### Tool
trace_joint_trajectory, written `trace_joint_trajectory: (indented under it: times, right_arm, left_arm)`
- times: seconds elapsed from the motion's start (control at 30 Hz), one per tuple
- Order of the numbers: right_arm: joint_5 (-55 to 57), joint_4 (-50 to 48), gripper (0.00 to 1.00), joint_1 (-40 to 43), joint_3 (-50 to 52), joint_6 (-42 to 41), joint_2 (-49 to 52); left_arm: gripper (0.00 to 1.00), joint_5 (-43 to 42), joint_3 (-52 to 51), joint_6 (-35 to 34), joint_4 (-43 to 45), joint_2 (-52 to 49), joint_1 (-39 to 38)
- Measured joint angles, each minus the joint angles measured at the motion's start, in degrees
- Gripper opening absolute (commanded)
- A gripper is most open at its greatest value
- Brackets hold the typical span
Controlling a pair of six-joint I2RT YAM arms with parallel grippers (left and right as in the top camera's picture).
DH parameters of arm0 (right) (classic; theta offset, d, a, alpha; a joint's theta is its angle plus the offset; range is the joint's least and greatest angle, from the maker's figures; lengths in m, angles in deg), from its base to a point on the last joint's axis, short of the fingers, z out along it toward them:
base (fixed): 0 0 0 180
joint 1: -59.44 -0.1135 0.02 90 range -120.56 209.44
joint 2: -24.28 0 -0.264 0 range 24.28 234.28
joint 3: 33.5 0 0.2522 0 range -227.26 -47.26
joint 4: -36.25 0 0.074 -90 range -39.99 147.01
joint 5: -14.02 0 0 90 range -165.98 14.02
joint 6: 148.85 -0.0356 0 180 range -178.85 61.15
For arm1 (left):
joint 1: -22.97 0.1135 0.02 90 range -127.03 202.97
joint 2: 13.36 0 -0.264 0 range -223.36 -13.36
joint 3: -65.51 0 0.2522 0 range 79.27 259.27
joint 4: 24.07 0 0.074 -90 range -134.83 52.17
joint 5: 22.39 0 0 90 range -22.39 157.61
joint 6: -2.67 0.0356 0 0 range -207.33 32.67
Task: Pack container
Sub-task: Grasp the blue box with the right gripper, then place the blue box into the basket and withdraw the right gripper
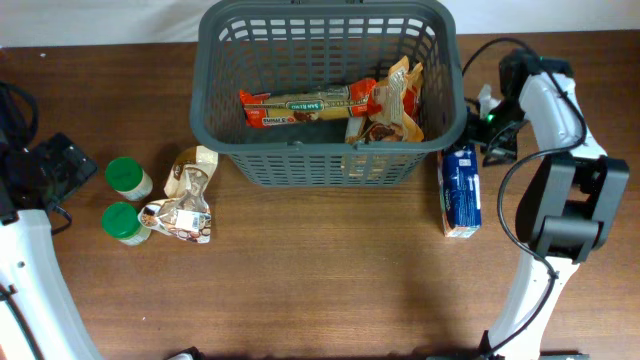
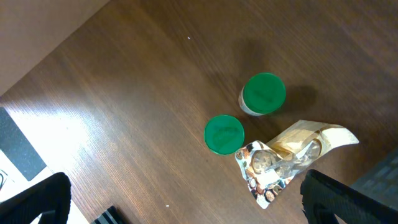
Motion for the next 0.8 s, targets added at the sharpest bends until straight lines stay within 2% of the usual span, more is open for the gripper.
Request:
trace_joint_trajectory:
  times: [0.03, 0.07, 0.13, 0.33, 0.43, 0.67, 0.8]
  right_arm:
    - [-0.17, -0.72, 0.72, 0.0, 1.22, 0.02, 0.0]
    - [-0.35, -1.33, 0.56, -0.02, 2.36, 0.07, 0.0]
    - [-0.87, -2.67, 0.04, -0.02, 4.35, 0.39, 0.0]
    - [-1.53, -2.93, 0.04, 0.22, 4.35, -0.96, -0.44]
    - [-1.31, -0.92, 0.04, 1.49, -1.51, -2.56, -0.44]
    - [-0.7, 3.21, 0.04, 5.31, -35.1, -3.06, -5.03]
    - [-0.74, 3.41, 0.04, 0.04, -51.65, 1.16, -11.65]
  left_arm:
    - [0.99, 0.0, 0.0, 0.0, -0.02, 0.0, 0.0]
    - [0.99, 0.0, 0.0, 0.0, 0.0, 0.0, 0.0]
    - [0.99, 0.0, 0.0, 0.0, 0.0, 0.0, 0.0]
    - [0.99, 0.02, 0.0, 0.0, 0.0, 0.0, 0.0]
    - [0.99, 0.02, 0.0, 0.0, 0.09, 0.0, 0.0]
    - [0.99, 0.0, 0.0, 0.0, 0.04, 0.0, 0.0]
    - [0.99, 0.0, 0.0, 0.0, 0.04, 0.0, 0.0]
